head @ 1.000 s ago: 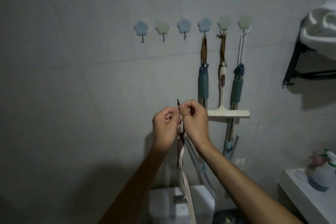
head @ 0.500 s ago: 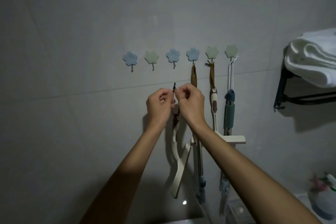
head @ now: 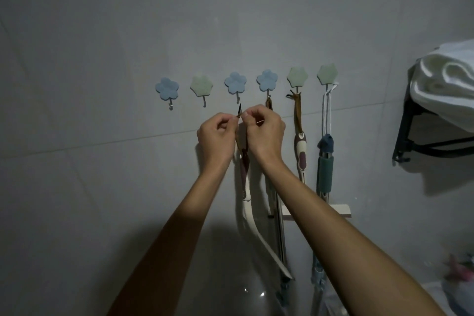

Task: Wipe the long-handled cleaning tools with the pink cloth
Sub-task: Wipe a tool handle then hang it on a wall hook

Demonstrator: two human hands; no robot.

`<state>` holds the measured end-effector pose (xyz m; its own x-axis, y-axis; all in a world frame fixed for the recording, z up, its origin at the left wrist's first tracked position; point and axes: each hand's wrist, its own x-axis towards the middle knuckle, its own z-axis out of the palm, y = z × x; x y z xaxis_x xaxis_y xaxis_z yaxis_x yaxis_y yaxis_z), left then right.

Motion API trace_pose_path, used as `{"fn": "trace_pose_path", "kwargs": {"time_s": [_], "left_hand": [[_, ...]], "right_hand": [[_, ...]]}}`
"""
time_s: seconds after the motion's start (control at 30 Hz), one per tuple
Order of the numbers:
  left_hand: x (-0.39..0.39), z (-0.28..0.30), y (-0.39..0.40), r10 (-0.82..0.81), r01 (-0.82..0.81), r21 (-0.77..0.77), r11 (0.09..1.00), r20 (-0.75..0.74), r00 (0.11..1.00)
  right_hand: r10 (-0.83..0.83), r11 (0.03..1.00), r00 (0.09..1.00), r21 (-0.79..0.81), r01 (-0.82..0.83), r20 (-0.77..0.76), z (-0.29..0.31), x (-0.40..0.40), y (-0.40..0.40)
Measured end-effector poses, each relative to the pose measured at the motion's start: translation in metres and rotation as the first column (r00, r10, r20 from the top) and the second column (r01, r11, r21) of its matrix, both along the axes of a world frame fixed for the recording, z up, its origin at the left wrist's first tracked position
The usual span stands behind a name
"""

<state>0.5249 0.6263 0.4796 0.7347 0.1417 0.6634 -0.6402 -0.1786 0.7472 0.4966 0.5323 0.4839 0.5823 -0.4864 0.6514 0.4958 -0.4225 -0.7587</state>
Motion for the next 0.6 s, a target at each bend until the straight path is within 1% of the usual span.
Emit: {"fn": "trace_pose_path", "kwargs": {"time_s": [0.1, 0.23, 0.43, 0.6], "left_hand": [[0.012, 0.011, -0.003, 0.029, -0.029, 0.017, 0.999, 0.032, 0.999], [0.029, 0.022, -0.006, 0.088, -0.09, 0.056, 0.994, 0.037, 0.995], [0.037, 0.036, -0.017, 0.193, -0.195, 0.04, 0.98, 0.053, 0.98], [0.037, 0.044, -0.018, 0.282, -0.282, 0.036, 0.959, -0.003, 0.959]], "right_hand": [[-0.025, 1.0, 0.999, -0.006, 0.026, 0.044, 0.013, 0.013, -0.001], [-0.034, 0.999, 0.996, -0.02, 0.036, 0.081, 0.026, 0.028, -0.004], [-0.05, 0.997, 0.995, -0.052, 0.055, 0.091, 0.039, 0.042, -0.013], [-0.08, 0.986, 0.992, -0.14, 0.093, 0.096, 0.044, 0.05, -0.011]]}}
